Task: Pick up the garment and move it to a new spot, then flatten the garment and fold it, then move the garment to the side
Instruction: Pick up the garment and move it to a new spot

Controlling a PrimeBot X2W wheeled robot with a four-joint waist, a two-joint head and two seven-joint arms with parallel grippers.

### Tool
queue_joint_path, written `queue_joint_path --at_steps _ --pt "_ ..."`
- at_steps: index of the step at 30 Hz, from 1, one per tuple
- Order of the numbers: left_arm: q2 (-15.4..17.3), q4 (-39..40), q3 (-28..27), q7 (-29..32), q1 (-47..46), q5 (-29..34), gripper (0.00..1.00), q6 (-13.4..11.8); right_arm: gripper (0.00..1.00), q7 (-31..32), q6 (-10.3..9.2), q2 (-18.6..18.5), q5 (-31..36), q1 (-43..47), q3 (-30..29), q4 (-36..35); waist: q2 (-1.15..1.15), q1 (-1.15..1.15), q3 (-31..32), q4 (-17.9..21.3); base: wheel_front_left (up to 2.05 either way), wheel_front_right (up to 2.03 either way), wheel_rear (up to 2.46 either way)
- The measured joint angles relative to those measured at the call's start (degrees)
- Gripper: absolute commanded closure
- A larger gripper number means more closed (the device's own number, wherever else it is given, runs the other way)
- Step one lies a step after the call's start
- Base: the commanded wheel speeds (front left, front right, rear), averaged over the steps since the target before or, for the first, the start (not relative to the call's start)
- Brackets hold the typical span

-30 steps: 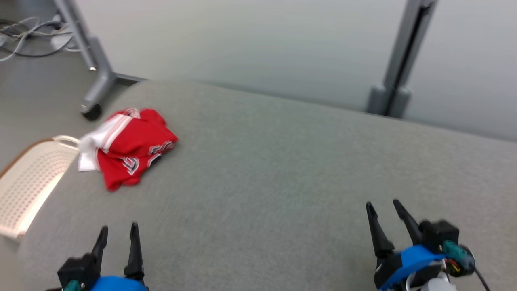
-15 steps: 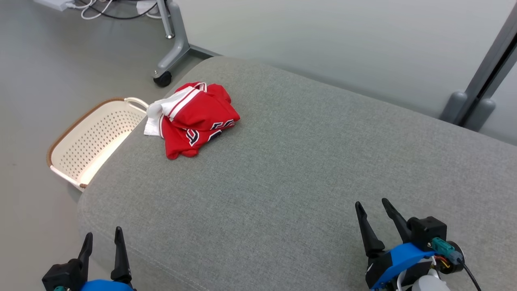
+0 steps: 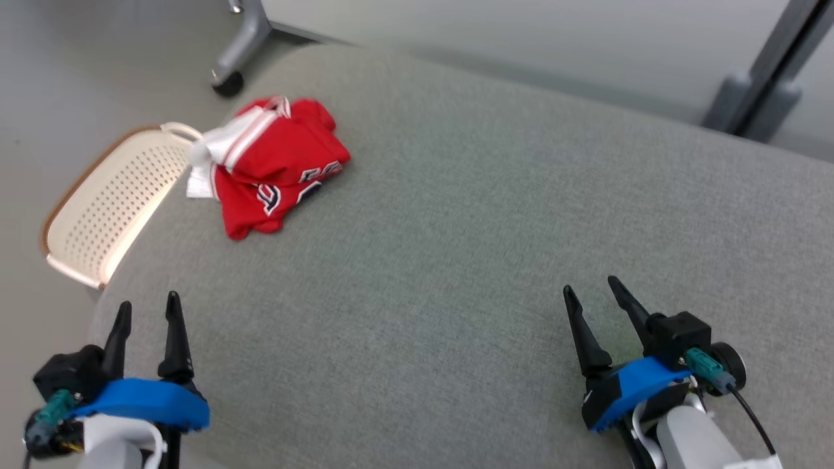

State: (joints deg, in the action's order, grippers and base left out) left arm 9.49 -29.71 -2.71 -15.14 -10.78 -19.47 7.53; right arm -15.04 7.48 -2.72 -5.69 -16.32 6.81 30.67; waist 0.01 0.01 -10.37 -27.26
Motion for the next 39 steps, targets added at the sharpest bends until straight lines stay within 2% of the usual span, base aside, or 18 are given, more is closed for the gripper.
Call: queue_joint_path --at_steps 9,15,25,30,31,32,33,34,39 --pt "8.0 -4.2 4.2 0.0 -14.0 -8.2 0.0 0.0 0.0 0.0 0.0 0.0 4.9 -5.0 2.4 -4.2 0.01 0.01 -10.0 6.1 0.0 0.0 0.0" --pt "13.1 -7.4 4.9 0.0 -20.8 -12.1 0.0 0.0 0.0 -0.1 0.02 0.2 6.1 -7.4 3.5 -7.8 0.0 0.0 -15.4 10.1 0.0 0.0 0.0" --pt "16.6 -15.5 4.5 0.0 -26.7 -14.9 0.0 0.0 0.0 -0.4 0.1 0.7 7.6 -8.8 4.5 -12.6 -0.03 -0.02 -21.1 13.7 0.0 0.0 0.0" --pt "17.8 -21.0 6.2 0.0 -29.8 -15.4 0.0 0.0 0.0 -0.5 0.1 0.9 7.7 -9.2 4.8 -13.6 -0.02 -0.02 -22.2 14.7 0.0 0.0 0.0" --pt "17.9 -21.3 7.1 0.0 -30.4 -15.7 0.09 0.0 0.0 -0.5 0.1 0.9 7.7 -9.2 4.8 -13.7 -0.02 -0.02 -22.3 14.9 0.0 0.0 0.0" --pt "17.9 -21.6 7.6 0.0 -30.6 -16.1 0.43 0.0 0.0 -0.5 0.1 0.9 7.7 -9.2 4.8 -13.8 -0.02 -0.02 -22.4 15.0 0.0 0.0 0.0" --pt "18.0 -21.7 8.4 0.0 -30.7 -16.4 0.43 0.0 0.0 -0.5 0.1 1.0 7.6 -9.2 4.8 -13.8 -0.02 -0.02 -22.4 15.1 0.0 0.0 0.0" --pt "18.0 -22.1 9.2 0.0 -30.7 -17.1 1.0 0.0 0.0 -0.5 0.1 1.0 7.6 -9.2 4.7 -13.8 -0.02 -0.01 -22.3 15.2 0.0 0.0 0.0" --pt "19.1 -21.5 12.3 0.0 -30.7 -19.4 1.0 0.0 0.0 -0.5 0.1 0.8 6.7 -8.9 3.8 -13.2 -0.01 0.0 -20.8 15.5 0.0 0.0 0.0"
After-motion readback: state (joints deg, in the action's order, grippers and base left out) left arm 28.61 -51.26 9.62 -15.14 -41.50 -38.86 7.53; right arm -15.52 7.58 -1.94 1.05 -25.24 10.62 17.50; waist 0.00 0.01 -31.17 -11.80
